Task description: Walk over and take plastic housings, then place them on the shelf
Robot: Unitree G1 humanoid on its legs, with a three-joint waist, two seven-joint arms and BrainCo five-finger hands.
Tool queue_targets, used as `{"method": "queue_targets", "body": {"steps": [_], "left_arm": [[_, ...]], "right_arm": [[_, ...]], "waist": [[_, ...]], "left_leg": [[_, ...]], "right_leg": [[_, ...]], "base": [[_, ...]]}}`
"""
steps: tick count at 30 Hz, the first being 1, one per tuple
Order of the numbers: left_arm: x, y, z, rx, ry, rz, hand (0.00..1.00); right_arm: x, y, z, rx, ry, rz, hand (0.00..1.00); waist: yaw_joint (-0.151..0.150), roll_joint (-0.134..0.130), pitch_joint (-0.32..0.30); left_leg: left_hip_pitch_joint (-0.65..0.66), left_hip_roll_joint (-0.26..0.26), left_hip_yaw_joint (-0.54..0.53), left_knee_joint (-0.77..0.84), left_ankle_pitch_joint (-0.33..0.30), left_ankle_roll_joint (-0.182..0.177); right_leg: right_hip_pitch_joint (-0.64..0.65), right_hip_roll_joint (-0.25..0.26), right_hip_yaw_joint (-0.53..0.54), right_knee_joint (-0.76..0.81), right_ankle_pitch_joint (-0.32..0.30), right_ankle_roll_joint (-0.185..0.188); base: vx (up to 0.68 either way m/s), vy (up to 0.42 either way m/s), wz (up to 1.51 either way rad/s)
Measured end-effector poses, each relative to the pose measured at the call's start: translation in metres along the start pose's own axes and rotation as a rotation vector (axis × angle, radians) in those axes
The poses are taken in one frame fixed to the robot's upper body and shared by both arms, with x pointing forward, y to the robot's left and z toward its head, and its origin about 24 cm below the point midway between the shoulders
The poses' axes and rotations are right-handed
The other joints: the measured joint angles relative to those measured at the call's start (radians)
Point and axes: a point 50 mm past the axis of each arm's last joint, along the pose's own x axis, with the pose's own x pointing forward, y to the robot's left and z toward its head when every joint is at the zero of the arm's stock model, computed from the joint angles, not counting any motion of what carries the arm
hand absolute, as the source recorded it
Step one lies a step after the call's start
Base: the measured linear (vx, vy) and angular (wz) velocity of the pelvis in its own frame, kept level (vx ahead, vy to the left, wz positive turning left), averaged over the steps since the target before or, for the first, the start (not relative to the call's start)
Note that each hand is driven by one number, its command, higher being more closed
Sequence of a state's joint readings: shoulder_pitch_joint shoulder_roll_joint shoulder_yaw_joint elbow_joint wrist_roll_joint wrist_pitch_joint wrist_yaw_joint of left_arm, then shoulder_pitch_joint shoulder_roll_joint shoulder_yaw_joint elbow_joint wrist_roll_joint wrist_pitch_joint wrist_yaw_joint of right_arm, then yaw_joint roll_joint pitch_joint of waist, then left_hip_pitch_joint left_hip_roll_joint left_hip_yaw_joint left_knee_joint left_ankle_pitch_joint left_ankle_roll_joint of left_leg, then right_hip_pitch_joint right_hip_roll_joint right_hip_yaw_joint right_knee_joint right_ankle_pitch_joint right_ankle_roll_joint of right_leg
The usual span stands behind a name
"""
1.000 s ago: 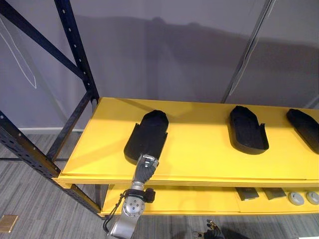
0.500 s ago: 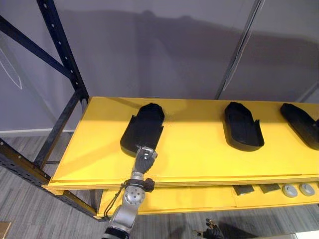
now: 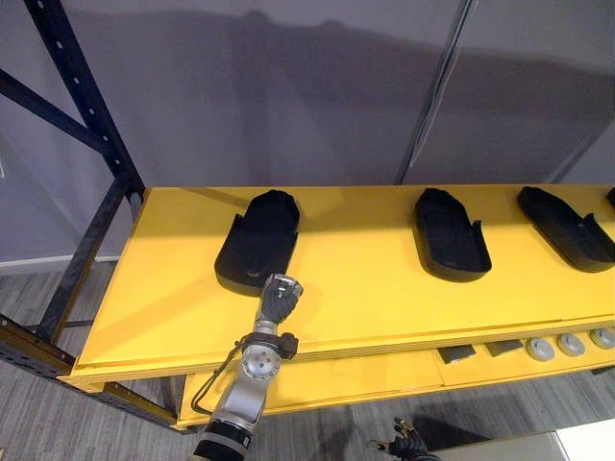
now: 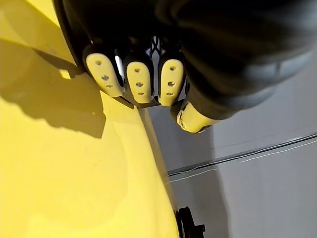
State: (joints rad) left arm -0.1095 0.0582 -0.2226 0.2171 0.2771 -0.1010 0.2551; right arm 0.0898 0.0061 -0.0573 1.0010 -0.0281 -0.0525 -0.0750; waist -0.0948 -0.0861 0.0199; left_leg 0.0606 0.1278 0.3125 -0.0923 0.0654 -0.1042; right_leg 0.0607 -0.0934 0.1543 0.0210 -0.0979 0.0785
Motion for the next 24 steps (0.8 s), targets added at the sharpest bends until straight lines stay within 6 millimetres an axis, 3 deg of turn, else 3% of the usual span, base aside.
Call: {"method": "queue_targets", "body": {"steps": [4,8,9,12,15,20,24], "left_arm": [[-0.001,0.0,0.004,-0.015,-0.015,0.001,1.0],[-0.007,0.009,0.036,-0.069,-0.15,0.039,1.0],[-0.01,0.016,0.055,-0.09,-0.233,0.067,1.0],[-0.02,0.034,0.086,-0.148,-0.387,0.134,1.0],[-0.035,0.061,0.101,-0.185,-0.48,0.256,1.0],[-0.061,0.117,0.09,-0.211,-0.486,0.567,1.0],[-0.102,0.151,0.057,-0.216,-0.325,0.84,1.0]], "right_arm": [[0.0,0.0,0.0,-0.001,-0.001,0.0,0.0],[0.0,-0.001,0.001,-0.002,-0.004,-0.001,0.0],[0.0,-0.001,0.0,-0.002,-0.002,-0.001,0.0],[0.0,-0.003,-0.001,-0.005,0.0,-0.002,0.0],[-0.001,-0.004,-0.003,-0.005,0.005,-0.001,0.0],[-0.002,-0.01,-0.009,-0.01,0.019,-0.007,0.0],[-0.003,-0.013,-0.012,0.009,0.028,-0.024,0.0]], "waist": [[0.0,0.0,0.002],[0.004,-0.001,0.01],[0.013,-0.001,0.01],[0.026,0.001,0.009],[0.042,0.003,0.01],[0.089,0.011,0.016],[0.116,0.015,0.018]], "left_leg": [[0.001,0.0,-0.003,0.0,0.0,0.0],[-0.001,0.001,-0.012,0.002,0.003,0.002],[-0.002,0.001,-0.014,0.004,0.004,0.003],[-0.001,0.008,-0.03,0.004,0.009,0.004],[-0.003,0.016,-0.056,0.0,0.014,0.001],[-0.025,0.019,-0.131,0.0,0.008,0.0],[-0.037,0.012,-0.182,0.0,0.035,0.011]], "right_leg": [[0.003,0.0,-0.003,-0.001,0.0,0.0],[0.011,0.001,-0.003,0.006,0.001,0.001],[0.011,0.001,-0.003,0.008,0.002,0.002],[0.01,0.009,-0.007,0.032,0.002,0.002],[0.011,0.019,-0.024,0.052,0.002,0.002],[0.021,0.027,-0.06,0.058,-0.003,-0.004],[0.047,0.022,-0.147,0.062,-0.03,-0.004]], "base": [[0.0,-0.002,0.01],[-0.01,-0.01,0.05],[-0.01,-0.006,0.04],[-0.05,-0.008,0.12],[-0.07,-0.012,0.23],[-0.12,-0.029,0.28],[-0.09,-0.055,0.56]]}}
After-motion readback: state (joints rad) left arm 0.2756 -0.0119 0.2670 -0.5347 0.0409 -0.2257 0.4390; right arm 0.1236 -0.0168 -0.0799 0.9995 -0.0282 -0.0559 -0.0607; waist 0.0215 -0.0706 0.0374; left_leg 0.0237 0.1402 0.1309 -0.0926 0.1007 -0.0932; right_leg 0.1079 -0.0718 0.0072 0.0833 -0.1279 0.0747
